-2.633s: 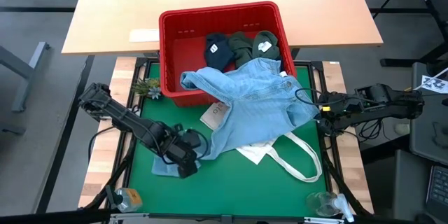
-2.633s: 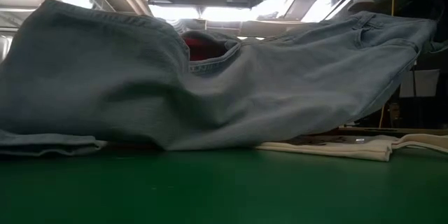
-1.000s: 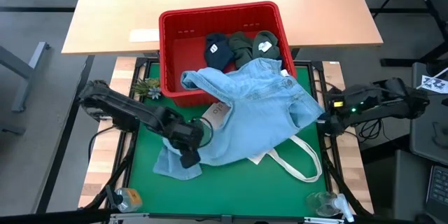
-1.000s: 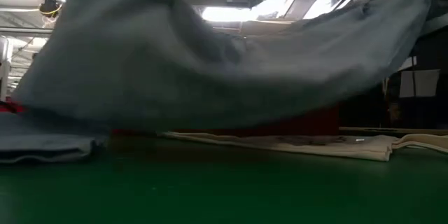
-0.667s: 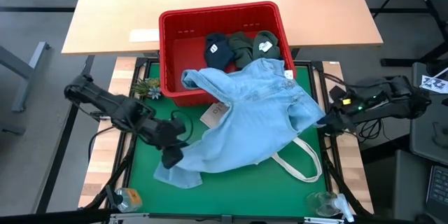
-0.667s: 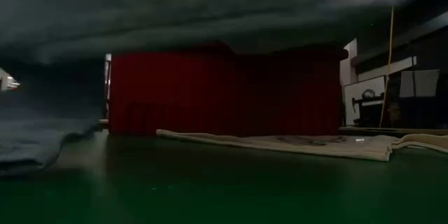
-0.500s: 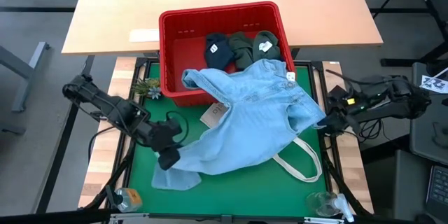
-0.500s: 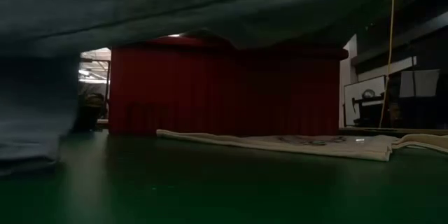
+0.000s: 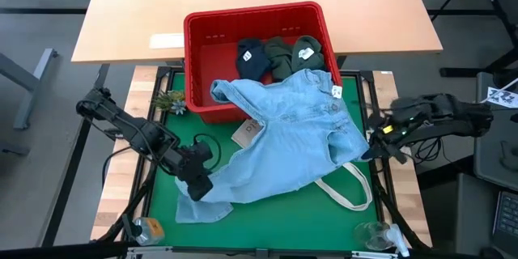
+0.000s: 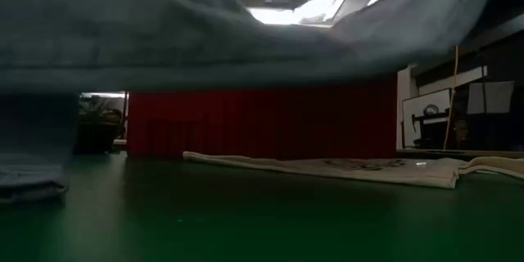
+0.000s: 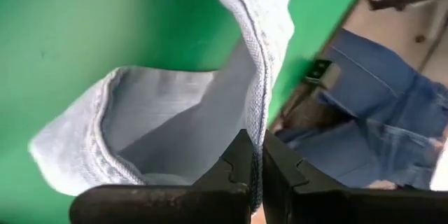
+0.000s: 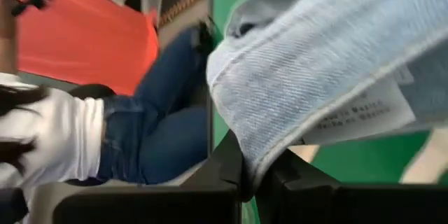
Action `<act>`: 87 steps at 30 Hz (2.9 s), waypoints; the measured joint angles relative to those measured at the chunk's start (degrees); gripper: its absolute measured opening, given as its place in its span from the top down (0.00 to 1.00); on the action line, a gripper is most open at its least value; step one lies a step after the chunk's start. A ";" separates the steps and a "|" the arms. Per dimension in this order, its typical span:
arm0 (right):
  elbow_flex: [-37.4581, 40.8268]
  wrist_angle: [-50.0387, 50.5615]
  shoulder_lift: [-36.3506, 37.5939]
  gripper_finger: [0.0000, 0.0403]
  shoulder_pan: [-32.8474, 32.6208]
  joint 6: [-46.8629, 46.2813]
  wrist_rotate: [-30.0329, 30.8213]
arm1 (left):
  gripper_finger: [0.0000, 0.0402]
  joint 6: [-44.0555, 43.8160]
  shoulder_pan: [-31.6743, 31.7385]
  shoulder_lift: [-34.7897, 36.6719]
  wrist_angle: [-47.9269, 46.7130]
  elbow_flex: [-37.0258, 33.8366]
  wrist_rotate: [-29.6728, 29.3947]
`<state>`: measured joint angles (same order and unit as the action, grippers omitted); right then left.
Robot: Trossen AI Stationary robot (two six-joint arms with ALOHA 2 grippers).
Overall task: Fold laundry
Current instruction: Fold the light blue pants
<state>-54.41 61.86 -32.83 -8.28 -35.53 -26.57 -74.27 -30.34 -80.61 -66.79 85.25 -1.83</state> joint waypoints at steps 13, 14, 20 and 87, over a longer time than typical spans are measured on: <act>13.92 11.74 -0.07 0.96 0.01 -1.58 7.27 | 0.98 -9.70 2.22 -14.12 -5.15 0.00 -0.13; 14.03 11.60 -0.12 0.96 0.05 -1.48 7.68 | 0.98 -9.73 2.63 -15.39 -5.13 0.00 -0.15; 13.92 11.77 -0.09 0.96 0.03 -1.73 12.76 | 0.98 -8.77 4.29 -21.83 -5.17 0.00 -0.17; -6.87 7.24 -3.55 0.62 0.03 8.90 44.09 | 0.64 19.47 24.28 -8.58 -13.55 0.04 -25.16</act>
<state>-61.28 69.10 -36.38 -8.25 -26.62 17.52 -54.81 -6.06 -89.19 -80.34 85.30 -26.99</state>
